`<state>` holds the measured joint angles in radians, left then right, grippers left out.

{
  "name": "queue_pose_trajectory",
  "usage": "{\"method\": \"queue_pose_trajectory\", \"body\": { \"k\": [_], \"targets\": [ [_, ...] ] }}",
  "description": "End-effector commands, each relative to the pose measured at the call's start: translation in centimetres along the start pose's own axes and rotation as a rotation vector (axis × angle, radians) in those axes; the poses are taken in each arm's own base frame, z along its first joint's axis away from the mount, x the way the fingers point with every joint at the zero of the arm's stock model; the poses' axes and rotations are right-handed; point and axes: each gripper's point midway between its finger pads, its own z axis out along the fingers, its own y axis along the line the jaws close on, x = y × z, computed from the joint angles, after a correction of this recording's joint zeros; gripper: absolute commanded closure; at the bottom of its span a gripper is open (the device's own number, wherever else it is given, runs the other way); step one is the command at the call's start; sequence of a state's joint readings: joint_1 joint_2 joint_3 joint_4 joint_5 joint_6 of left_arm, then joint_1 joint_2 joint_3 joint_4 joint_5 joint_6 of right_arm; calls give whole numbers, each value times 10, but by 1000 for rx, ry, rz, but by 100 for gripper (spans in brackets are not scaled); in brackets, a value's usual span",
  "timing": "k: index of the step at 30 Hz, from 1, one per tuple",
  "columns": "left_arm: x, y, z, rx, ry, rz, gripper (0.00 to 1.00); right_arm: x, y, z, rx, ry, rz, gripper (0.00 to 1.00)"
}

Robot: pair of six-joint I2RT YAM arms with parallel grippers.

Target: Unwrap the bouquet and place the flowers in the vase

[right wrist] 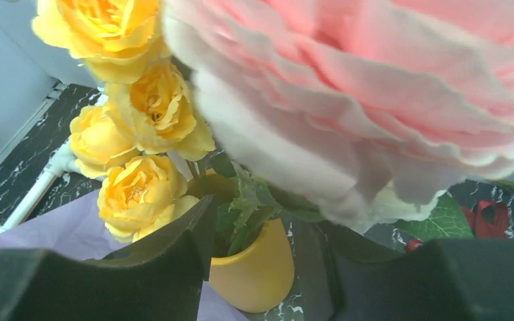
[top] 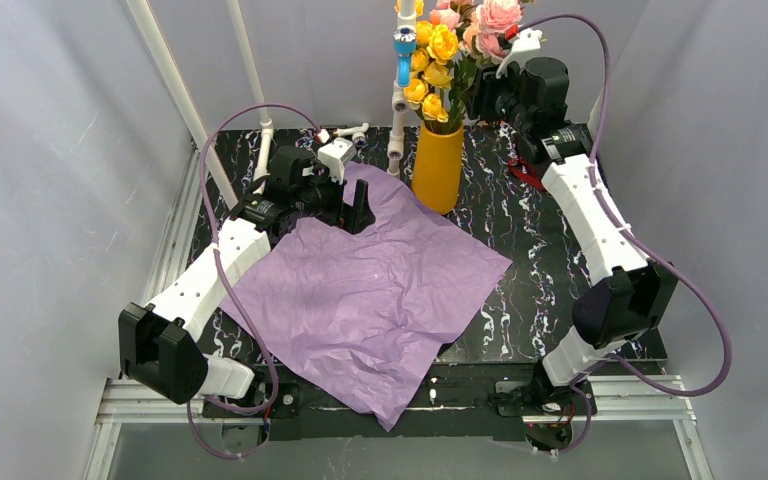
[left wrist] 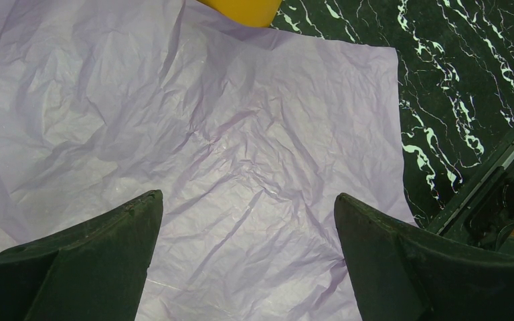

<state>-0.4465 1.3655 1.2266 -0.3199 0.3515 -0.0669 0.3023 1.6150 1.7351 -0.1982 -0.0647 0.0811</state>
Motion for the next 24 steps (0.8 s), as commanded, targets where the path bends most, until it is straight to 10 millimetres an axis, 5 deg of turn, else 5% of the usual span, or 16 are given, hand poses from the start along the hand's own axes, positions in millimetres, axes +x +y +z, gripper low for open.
{"method": "queue_pose_trajectory", "body": {
  "k": [1, 10, 24],
  "targets": [
    [-13, 0, -11, -3, -43, 20, 0, -29, 8, 7, -35, -89, 32, 53],
    [-11, 4, -12, -9, -44, 18, 0, -6, 32, 16, -137, -17, 33, 99],
    [-5, 9, -11, -19, -21, 16, 0, 70, 39, 16, -157, 179, 23, 94]
  ]
}}
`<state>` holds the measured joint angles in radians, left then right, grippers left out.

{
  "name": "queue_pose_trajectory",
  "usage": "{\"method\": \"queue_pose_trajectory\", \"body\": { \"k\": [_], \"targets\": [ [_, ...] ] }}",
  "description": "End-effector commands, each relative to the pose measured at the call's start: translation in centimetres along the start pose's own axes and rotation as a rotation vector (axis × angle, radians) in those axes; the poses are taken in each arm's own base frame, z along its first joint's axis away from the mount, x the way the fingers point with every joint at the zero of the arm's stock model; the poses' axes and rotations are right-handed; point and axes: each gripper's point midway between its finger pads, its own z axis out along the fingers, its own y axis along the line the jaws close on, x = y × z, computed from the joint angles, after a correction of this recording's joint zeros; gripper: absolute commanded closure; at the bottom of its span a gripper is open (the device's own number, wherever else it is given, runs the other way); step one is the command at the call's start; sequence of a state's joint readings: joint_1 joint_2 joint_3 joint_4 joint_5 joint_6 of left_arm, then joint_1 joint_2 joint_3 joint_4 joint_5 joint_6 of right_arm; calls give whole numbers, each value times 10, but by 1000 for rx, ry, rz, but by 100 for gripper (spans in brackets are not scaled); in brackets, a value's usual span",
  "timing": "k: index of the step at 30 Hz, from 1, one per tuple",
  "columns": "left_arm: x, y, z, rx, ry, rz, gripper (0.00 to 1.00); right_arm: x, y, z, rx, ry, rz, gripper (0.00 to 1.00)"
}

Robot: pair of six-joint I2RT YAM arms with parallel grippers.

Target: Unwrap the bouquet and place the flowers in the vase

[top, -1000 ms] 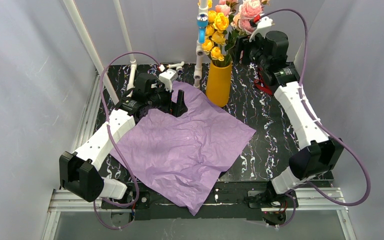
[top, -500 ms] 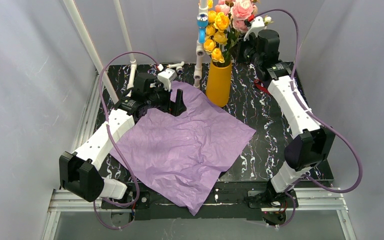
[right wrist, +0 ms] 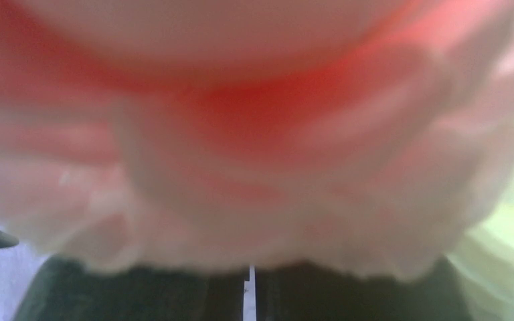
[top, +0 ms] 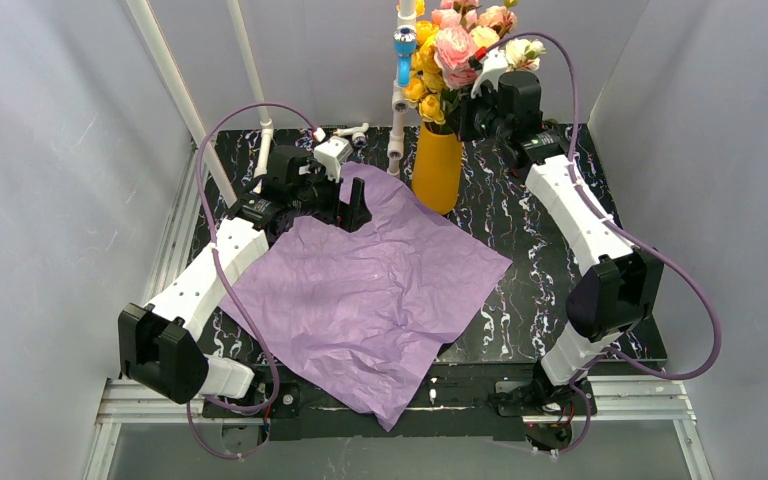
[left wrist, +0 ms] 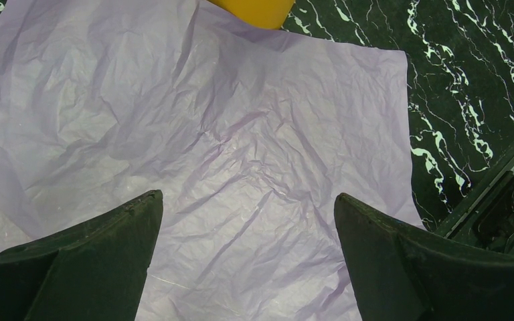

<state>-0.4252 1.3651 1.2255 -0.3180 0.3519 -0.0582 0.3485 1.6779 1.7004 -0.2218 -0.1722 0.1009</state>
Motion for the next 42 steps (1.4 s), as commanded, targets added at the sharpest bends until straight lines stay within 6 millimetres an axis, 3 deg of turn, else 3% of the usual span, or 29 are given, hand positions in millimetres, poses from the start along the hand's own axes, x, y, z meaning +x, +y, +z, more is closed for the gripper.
{"method": "queue_pose_trajectory", "body": {
  "k": [1, 4, 14, 16, 18, 19, 21, 24, 25, 26, 27, 32, 35, 42],
  "targets": [
    [-3, 2, -9, -5, -11, 15, 0, 18, 3, -2, -19, 52, -9, 81],
    [-3, 3, -11, -10, -3, 9, 0, 12, 7, -11, -29, 34, -16, 69],
    [-4, 6, -20, -13, 18, 0, 0, -38, 25, -55, -59, -100, -65, 48],
    [-2, 5, -25, -7, 30, 4, 0, -44, 28, -66, -64, -117, -74, 39],
    [2, 5, -32, -3, 59, 23, 0, -45, 32, -82, -67, -129, -79, 21],
    [4, 5, -37, 3, 80, 23, 0, -40, 35, -91, -72, -124, -81, 12],
    [15, 0, -50, 24, 136, -9, 0, -29, 41, -111, -82, -113, -76, 2],
    [42, -14, -73, 82, 224, 8, 0, 5, 44, -141, -79, -57, -92, 2],
    [65, -17, -85, 82, 299, -10, 0, 25, 41, -151, -63, -16, -100, 2],
    [79, -13, -92, 45, 332, -24, 0, 47, 38, -157, -58, 35, -119, 2],
    [112, 7, -107, -106, 394, -73, 0, 93, 29, -171, -29, 128, -161, 2],
    [156, 44, -139, -362, 415, -179, 0, 144, 16, -180, 7, 239, -205, 2],
    [160, 63, -149, -460, 398, -192, 0, 159, 11, -183, 22, 262, -217, 2],
    [160, 72, -151, -495, 381, -158, 0, 178, 5, -185, 42, 284, -220, 2]
  ]
}}
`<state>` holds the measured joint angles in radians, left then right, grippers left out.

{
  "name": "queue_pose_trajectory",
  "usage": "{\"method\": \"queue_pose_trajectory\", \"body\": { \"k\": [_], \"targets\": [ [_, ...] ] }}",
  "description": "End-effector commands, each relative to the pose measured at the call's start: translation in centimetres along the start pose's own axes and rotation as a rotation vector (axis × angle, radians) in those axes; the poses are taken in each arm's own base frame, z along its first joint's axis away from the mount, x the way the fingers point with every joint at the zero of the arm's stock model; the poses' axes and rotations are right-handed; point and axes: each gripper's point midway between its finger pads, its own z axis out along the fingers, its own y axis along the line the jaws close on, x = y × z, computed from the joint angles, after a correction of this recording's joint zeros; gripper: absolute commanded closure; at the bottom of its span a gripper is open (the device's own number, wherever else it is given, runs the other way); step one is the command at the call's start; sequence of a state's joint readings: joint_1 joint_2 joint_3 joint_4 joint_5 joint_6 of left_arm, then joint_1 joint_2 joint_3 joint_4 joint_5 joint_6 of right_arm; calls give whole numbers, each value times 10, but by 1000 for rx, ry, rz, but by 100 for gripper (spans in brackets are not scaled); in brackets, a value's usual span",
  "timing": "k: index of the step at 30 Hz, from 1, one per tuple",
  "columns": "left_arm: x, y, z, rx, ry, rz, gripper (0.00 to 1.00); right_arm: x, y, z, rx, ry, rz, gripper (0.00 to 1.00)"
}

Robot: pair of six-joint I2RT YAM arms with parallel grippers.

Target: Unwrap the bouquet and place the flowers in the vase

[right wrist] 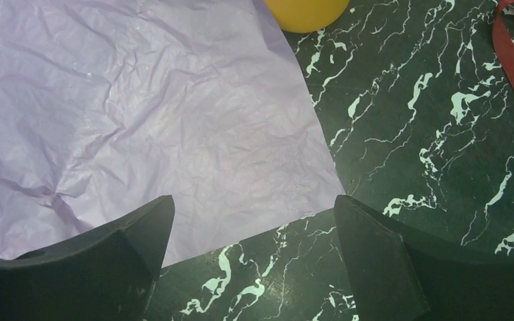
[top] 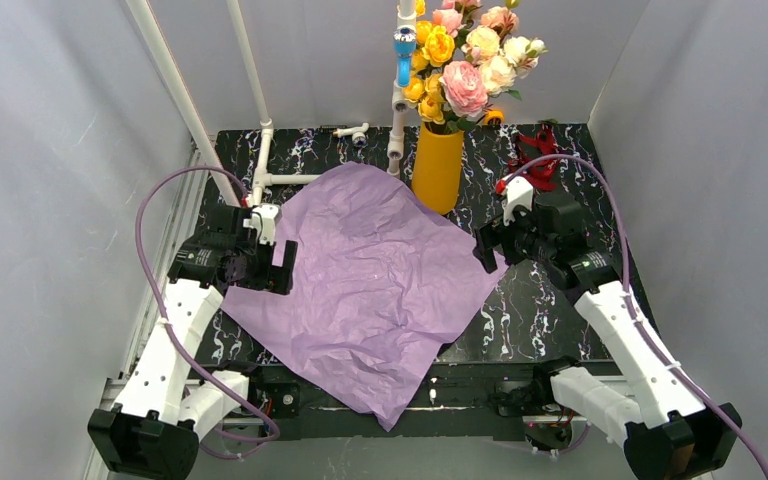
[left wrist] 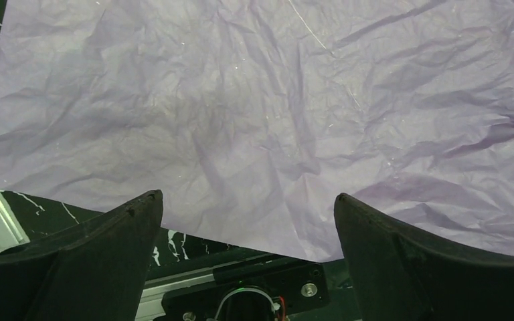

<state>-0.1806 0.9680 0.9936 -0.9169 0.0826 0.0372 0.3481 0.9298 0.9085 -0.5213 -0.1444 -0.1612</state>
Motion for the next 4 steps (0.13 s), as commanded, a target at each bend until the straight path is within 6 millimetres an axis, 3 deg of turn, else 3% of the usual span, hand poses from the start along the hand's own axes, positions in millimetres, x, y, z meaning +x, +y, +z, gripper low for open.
{"method": "queue_pose_trajectory", "body": {
  "k": [1, 4],
  "targets": [
    [1, 11, 0, -56, -12, 12, 0, -9, -6, -3, 36, -48, -28, 2],
    [-6, 10, -1, -47, -25, 25, 0, -10, -8, -5, 47, -53, -25, 2]
  ]
}}
